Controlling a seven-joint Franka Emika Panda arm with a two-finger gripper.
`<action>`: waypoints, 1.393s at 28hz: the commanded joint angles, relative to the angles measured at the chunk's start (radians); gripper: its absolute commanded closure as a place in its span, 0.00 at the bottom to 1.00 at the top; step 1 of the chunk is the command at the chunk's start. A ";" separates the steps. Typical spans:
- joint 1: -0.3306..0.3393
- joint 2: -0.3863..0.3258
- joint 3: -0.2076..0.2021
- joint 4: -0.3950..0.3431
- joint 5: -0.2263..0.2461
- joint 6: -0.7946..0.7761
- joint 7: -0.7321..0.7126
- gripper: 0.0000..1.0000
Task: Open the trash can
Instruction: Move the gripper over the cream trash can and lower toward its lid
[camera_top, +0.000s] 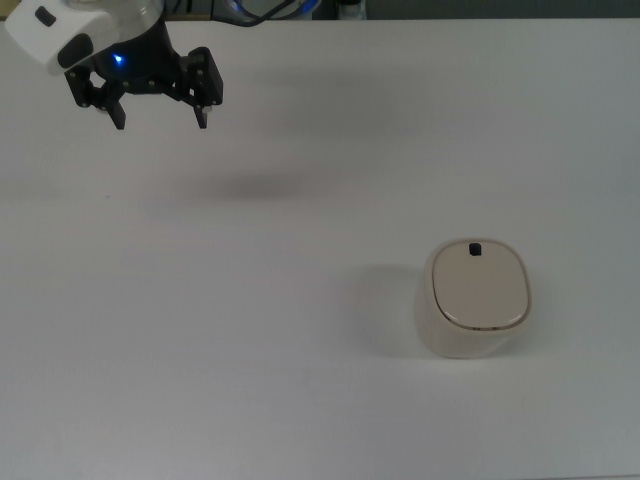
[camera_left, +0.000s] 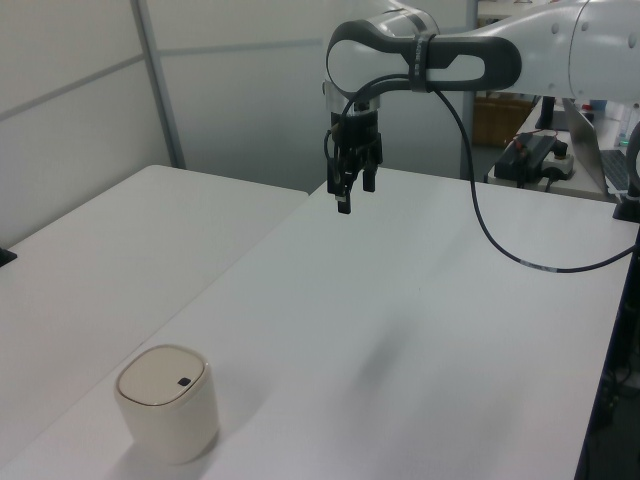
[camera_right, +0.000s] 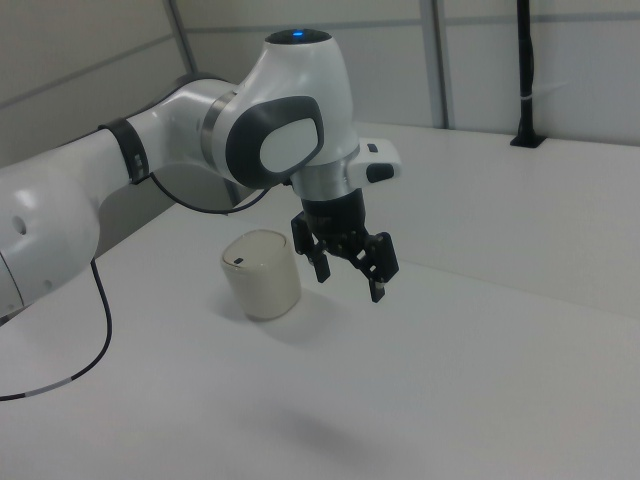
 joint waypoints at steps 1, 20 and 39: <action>0.007 -0.010 0.013 -0.007 0.050 -0.016 0.023 0.00; 0.191 0.039 0.044 0.008 0.064 0.139 0.331 0.00; 0.345 0.125 0.047 0.014 0.061 0.434 0.463 0.95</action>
